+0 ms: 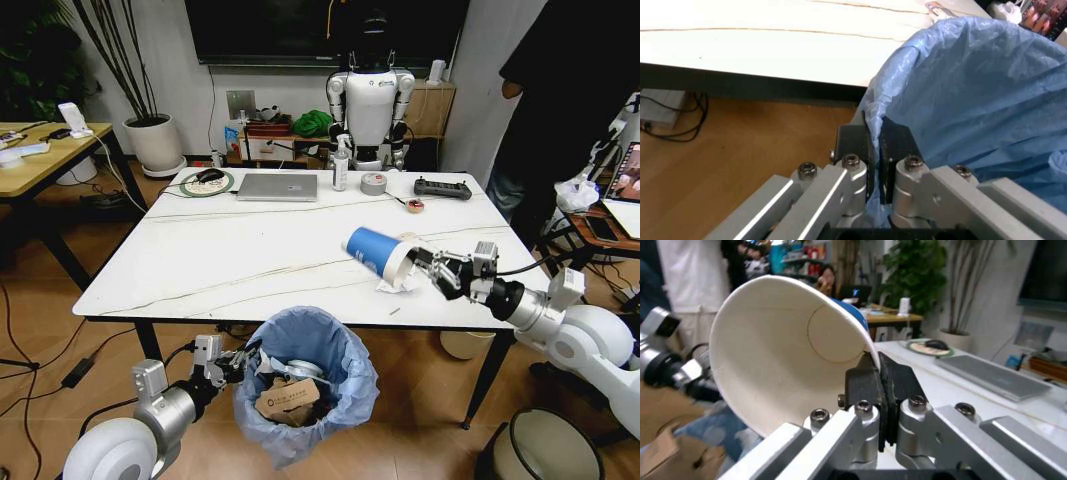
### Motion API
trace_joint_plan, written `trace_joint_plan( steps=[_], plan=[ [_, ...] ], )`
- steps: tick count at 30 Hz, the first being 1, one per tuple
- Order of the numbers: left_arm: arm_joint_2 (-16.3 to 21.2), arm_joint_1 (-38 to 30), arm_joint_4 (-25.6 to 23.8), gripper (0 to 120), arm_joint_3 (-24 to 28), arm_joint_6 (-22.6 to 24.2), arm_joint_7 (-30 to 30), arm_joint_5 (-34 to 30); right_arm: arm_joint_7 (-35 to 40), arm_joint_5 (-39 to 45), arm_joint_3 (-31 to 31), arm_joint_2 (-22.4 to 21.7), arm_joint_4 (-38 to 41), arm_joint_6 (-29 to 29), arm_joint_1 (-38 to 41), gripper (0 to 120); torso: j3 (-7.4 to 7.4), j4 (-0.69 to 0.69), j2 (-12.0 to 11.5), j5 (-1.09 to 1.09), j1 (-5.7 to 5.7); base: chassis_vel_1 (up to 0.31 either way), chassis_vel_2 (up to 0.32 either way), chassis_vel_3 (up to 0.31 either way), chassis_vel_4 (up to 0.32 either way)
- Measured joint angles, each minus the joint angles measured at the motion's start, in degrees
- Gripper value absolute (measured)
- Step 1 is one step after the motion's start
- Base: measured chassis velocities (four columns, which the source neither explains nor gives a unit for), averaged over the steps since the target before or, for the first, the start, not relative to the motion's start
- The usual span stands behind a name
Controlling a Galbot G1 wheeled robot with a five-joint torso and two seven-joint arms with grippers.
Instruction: Pick up the trash bin and place the trash from the table into it.
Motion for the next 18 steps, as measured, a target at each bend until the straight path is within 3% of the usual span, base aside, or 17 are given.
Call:
trace_joint_plan(
  steps=[8, 14, 18],
  plan=[
    [0.0, -0.2, -0.1, 0, 0.0, 0.0, -0.2, -0.3, -1.0, -2.6, -4.2, -2.5, 3.4, 0.2, 1.1, 0, 0.0, 0.0, 0.0, 0.0, 0.0, 0.0, 0.0, 0.0, 0.0],
    [-0.5, -0.1, -0.4, 0, 0.2, 0.0, -0.3, -0.2, 0.5, -3.9, -20.3, -3.9, 6.4, 0.2, 13.3, 0, 0.0, 0.01, 0.0, 0.0, 0.01, 0.0, 0.0, 0.0, 0.0],
    [-0.7, 0.0, -0.4, 0, 0.4, 0.1, -0.3, -0.1, 0.8, -3.8, -25.2, -2.9, 5.6, 0.1, 18.1, 0, 0.0, 0.02, 0.0, -0.01, 0.01, 0.0, 0.0, 0.0, 0.0]
  ],
)
